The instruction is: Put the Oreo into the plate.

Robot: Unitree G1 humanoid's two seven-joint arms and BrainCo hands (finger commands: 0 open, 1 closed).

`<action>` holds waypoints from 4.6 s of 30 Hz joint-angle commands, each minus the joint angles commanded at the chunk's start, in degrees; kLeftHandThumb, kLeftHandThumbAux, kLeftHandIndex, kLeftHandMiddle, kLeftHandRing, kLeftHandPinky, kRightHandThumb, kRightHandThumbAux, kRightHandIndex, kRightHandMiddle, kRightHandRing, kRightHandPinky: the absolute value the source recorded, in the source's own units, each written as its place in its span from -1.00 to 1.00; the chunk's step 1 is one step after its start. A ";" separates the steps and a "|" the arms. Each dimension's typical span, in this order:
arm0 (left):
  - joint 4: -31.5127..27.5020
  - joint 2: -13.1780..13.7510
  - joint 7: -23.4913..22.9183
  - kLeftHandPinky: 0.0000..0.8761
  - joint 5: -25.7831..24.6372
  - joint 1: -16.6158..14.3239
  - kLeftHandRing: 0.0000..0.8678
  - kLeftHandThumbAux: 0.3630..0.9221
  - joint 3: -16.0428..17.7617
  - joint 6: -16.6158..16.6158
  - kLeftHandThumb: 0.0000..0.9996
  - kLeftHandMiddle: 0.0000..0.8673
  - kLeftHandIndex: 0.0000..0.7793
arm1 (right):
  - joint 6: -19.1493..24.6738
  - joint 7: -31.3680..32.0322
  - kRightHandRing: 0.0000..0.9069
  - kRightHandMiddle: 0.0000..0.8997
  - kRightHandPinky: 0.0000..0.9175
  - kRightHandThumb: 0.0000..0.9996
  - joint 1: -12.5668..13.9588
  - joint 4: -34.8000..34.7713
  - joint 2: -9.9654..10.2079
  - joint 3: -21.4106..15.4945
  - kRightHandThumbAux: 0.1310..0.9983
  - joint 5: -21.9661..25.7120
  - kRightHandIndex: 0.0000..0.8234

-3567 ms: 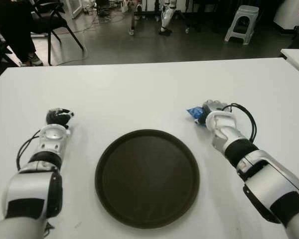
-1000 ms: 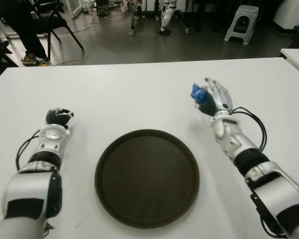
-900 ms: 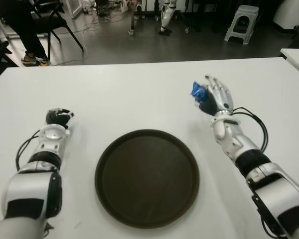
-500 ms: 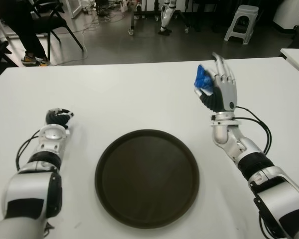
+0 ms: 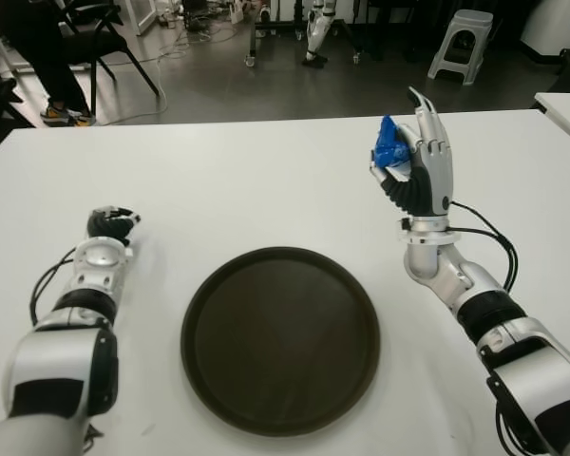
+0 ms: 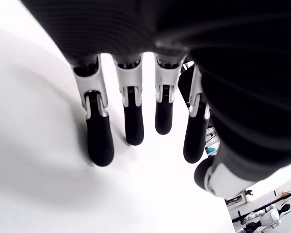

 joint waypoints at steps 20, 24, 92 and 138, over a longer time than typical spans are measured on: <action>-0.09 -0.09 0.09 -0.48 0.09 0.04 -0.49 0.27 -0.11 -0.46 0.37 -0.54 0.03 | -3.12 29.46 -0.99 -0.95 -1.00 0.42 4.49 -6.02 5.90 -9.47 0.35 22.15 0.02; -0.12 -0.13 0.11 -0.49 0.09 0.01 -0.49 0.27 -0.08 -0.57 0.37 -0.53 0.03 | -1.10 37.02 -1.00 -0.95 -1.00 0.42 5.56 -8.79 6.97 -11.26 0.35 27.43 0.03; -0.18 -0.25 0.45 -0.54 0.24 -0.09 -0.55 0.27 -0.30 -0.18 0.37 -0.61 0.03 | 26.68 93.66 -1.00 -0.83 -1.00 0.42 9.59 -26.44 4.16 -13.46 0.33 44.82 0.03; -0.31 -0.40 0.00 -0.46 -0.12 -0.19 -0.52 0.27 0.04 -0.43 0.37 -0.59 0.03 | 3.00 78.91 -0.96 -0.84 -1.00 0.43 9.33 -21.28 7.20 -3.93 0.34 24.83 0.03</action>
